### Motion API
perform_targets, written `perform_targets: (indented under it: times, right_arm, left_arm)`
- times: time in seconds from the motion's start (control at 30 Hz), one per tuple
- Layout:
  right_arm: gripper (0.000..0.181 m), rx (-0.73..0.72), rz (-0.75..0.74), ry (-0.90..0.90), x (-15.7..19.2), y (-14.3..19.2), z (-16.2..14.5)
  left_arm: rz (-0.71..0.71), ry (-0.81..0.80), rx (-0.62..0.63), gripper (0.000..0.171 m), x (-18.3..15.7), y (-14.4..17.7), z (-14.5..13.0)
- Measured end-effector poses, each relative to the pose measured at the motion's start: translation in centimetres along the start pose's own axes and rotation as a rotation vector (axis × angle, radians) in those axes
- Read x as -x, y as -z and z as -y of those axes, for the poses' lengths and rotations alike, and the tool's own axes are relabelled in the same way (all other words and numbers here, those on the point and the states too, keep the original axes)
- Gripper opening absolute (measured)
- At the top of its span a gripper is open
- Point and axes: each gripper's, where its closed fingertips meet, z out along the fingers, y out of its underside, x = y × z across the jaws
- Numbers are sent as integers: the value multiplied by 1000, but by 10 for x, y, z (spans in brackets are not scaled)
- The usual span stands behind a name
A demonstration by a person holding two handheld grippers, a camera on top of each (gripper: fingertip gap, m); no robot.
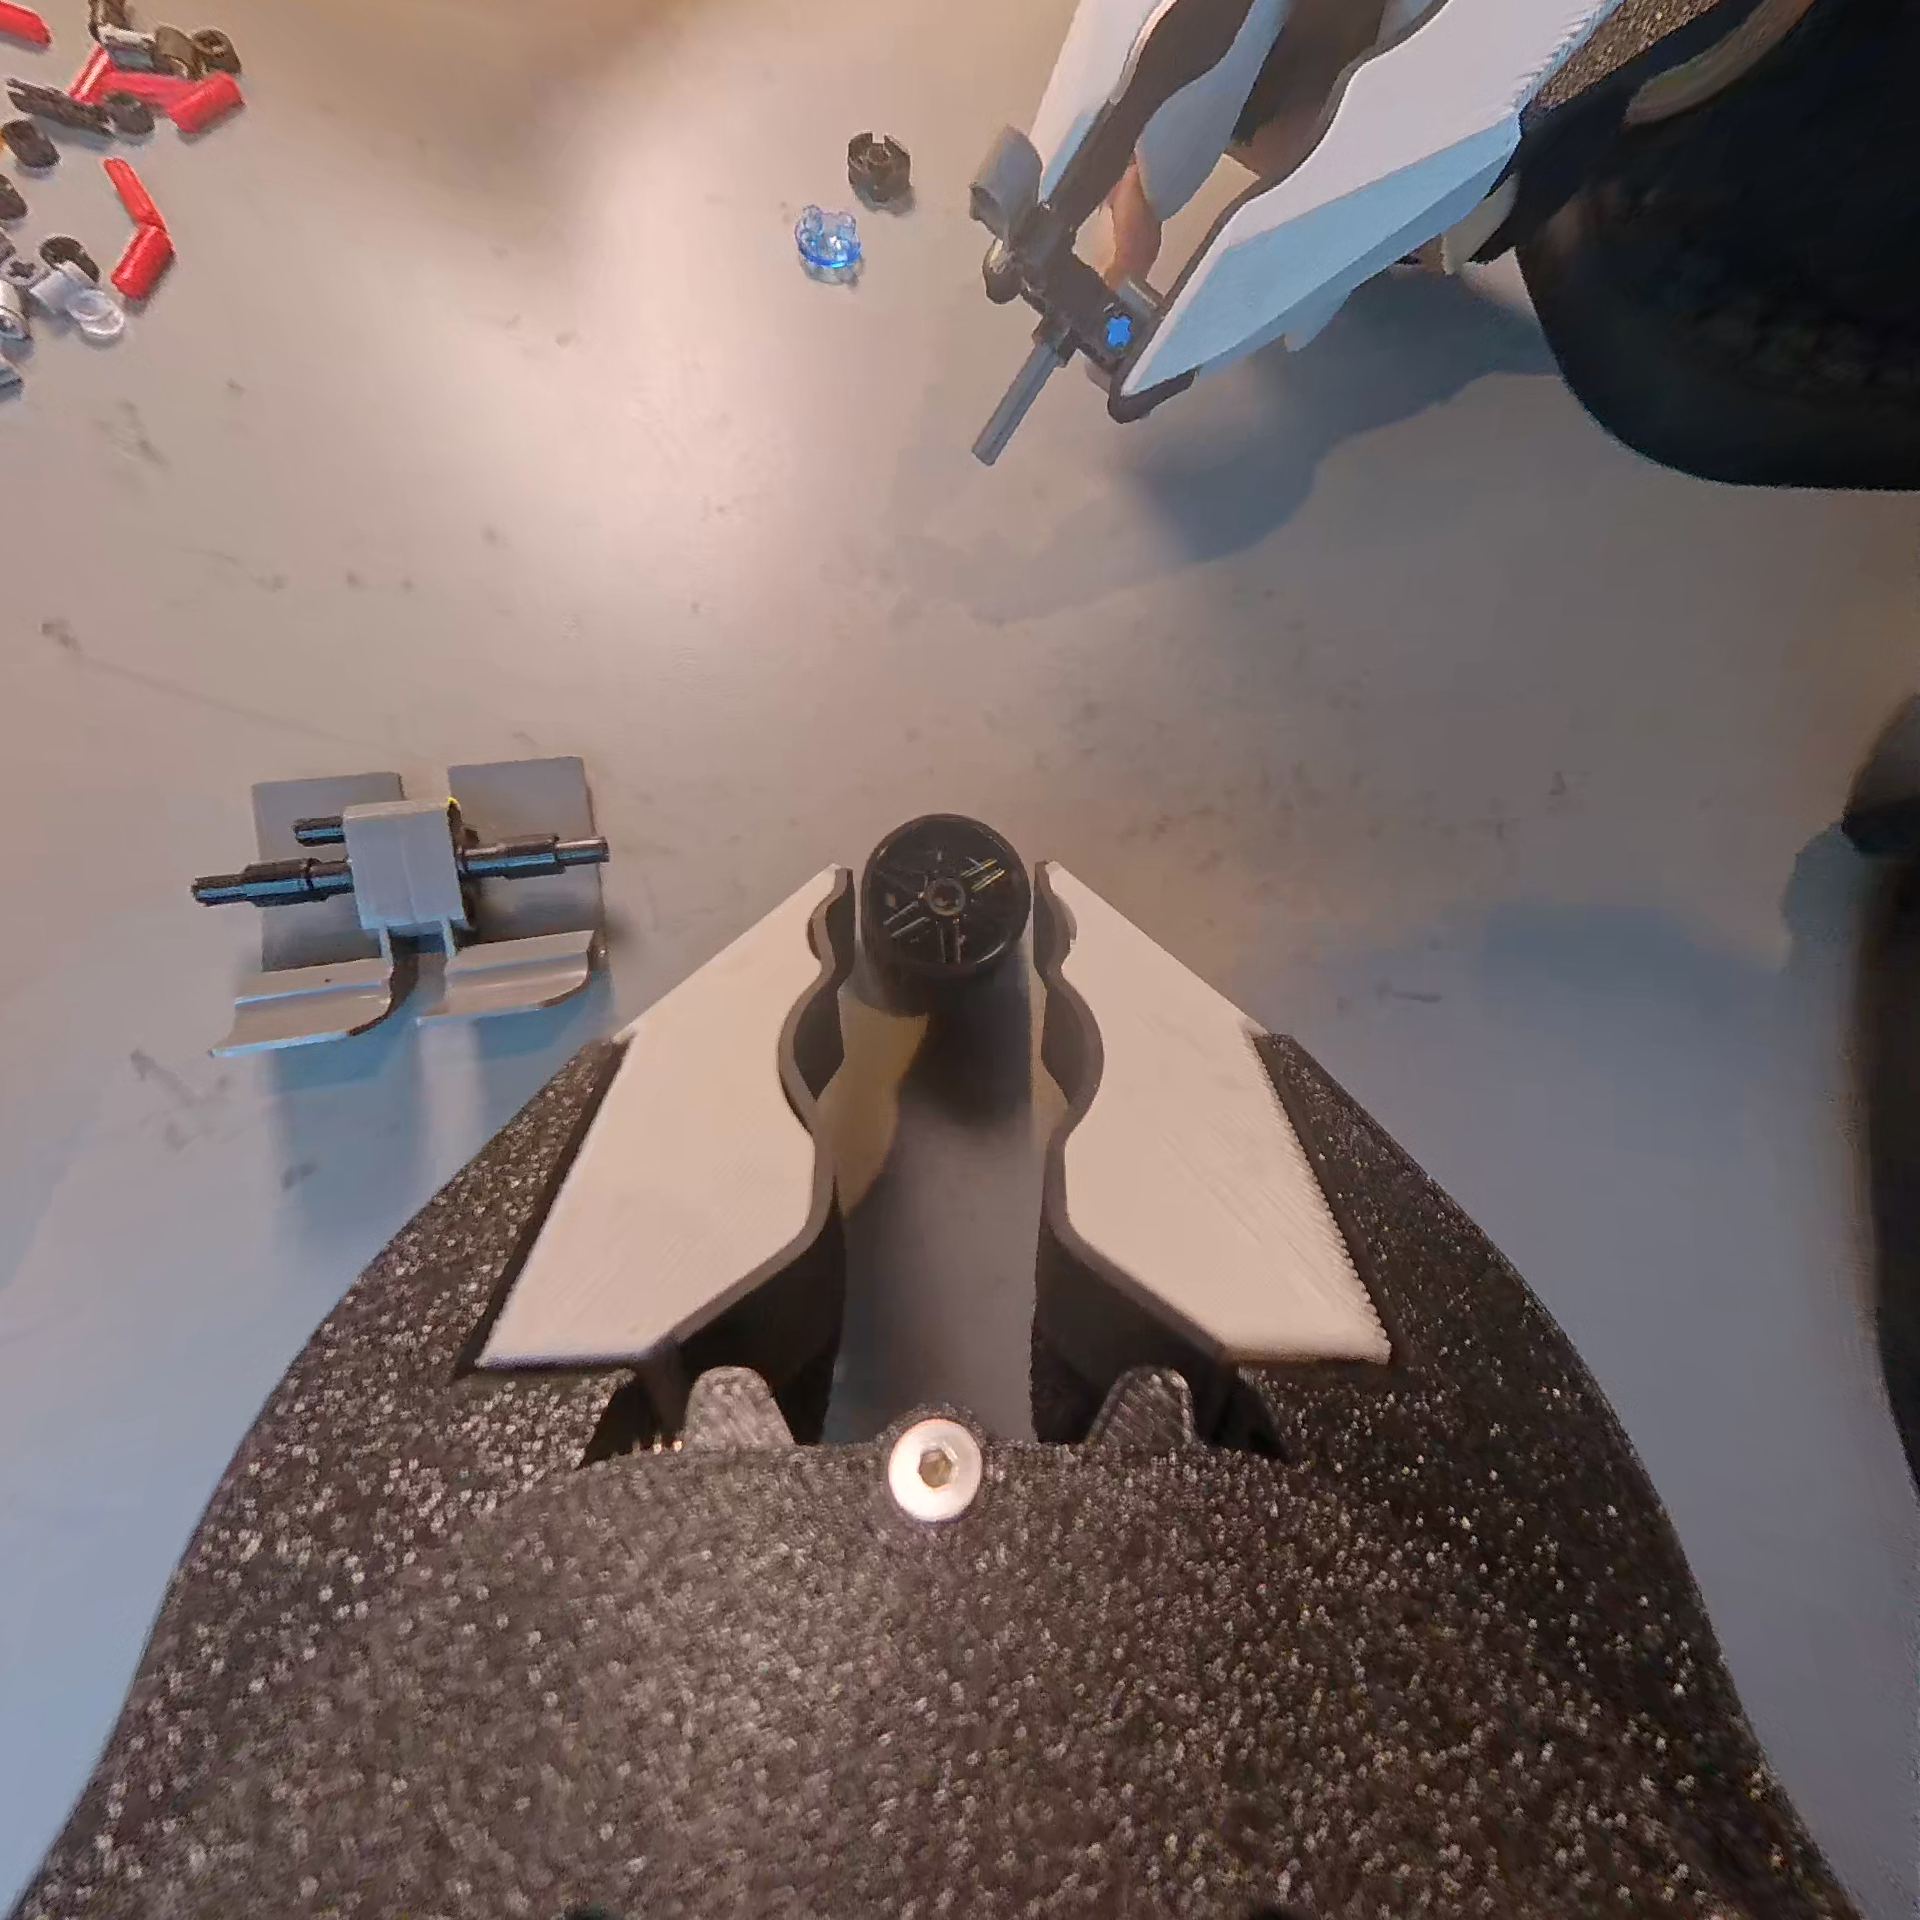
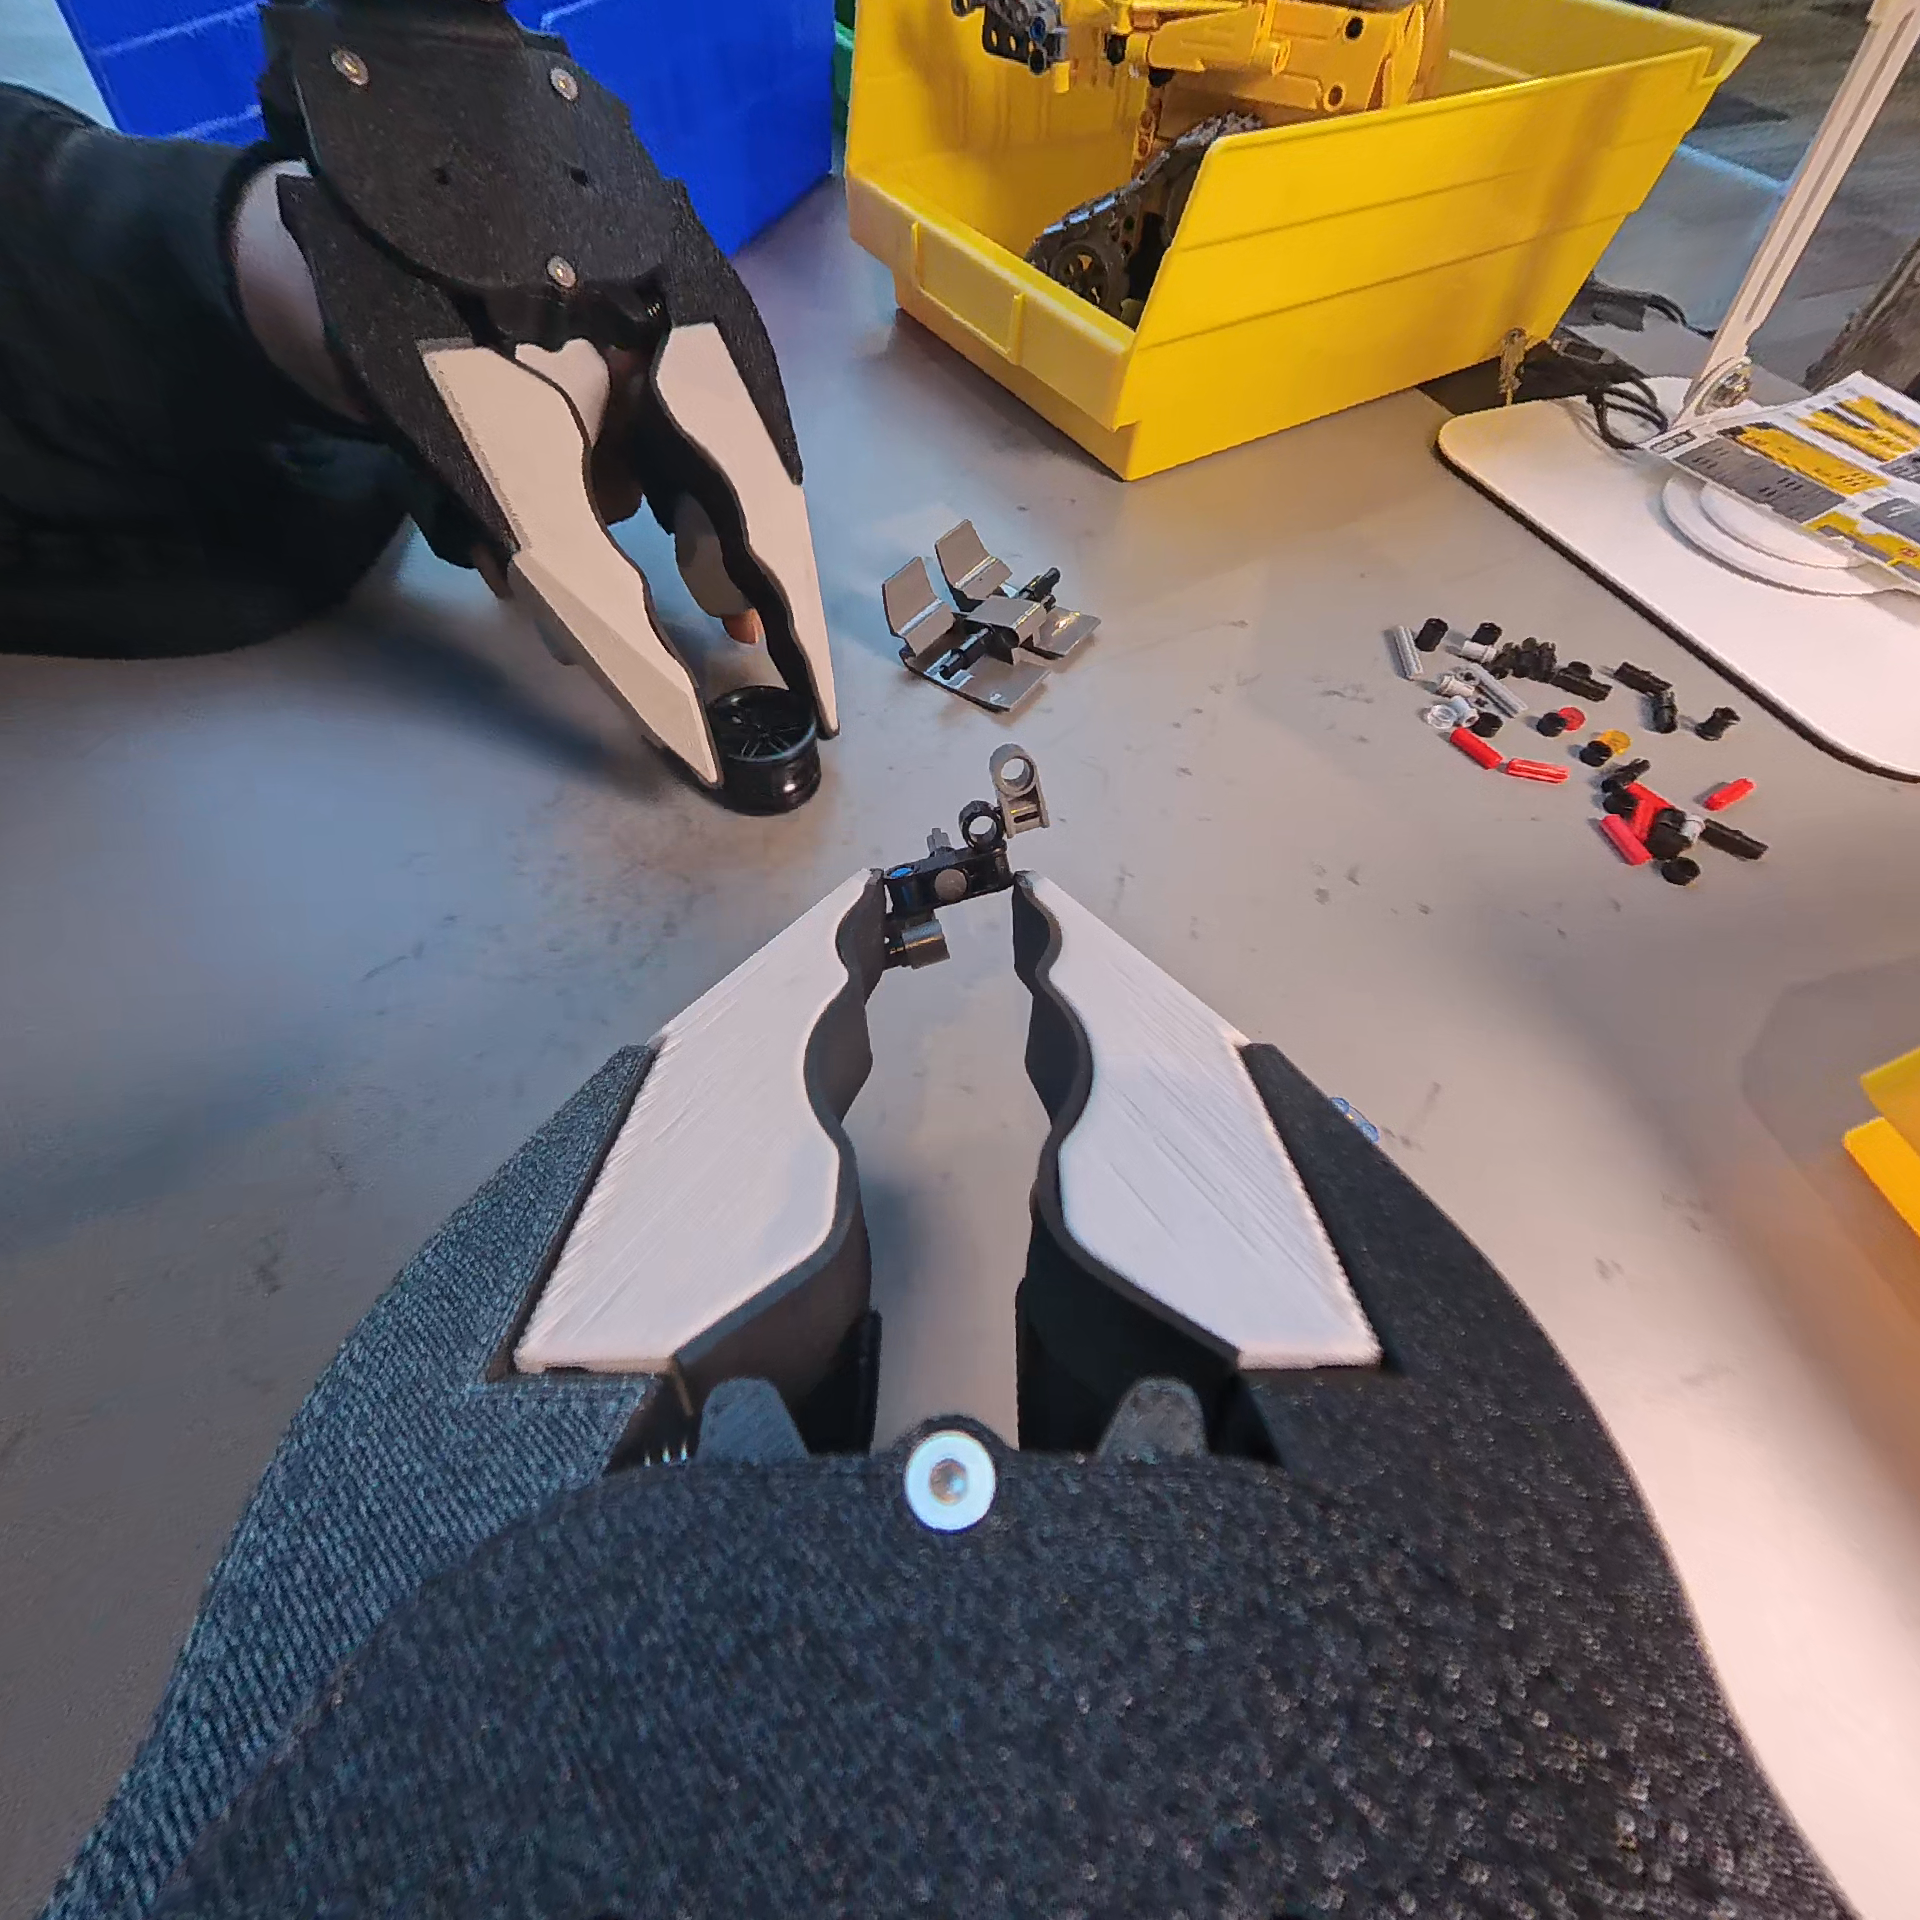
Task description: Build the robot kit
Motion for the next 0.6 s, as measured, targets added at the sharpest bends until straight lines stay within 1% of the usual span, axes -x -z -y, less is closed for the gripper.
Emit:
perform_targets:
  times: [0.2,0.33,0.4,0.47,0.5,0.53,0.6]
  right_arm:
    - [25,0,1,-1,0,0,0]
    - [25,-5,7,-9,0,0,0]
    - [24,-4,10,-6,1,0,0]
    - [24,-3,9,-1,2,0,1]
    - [24,-3,9,0,2,0,1]
    - [24,-5,8,-1,2,0,1]
    - [24,-7,7,-2,1,0,1]
  left_arm:
    - [19,-68,10,39,3,13,-2]
    - [-26,24,-27,37,9,22,-3]
    - [-68,89,-48,37,7,19,-1]
    - [-58,108,-35,35,8,12,-2]
    - [-52,92,-38,35,6,10,0]
    - [-39,65,-42,27,4,8,2]
    - [22,-20,-33,26,2,6,6]
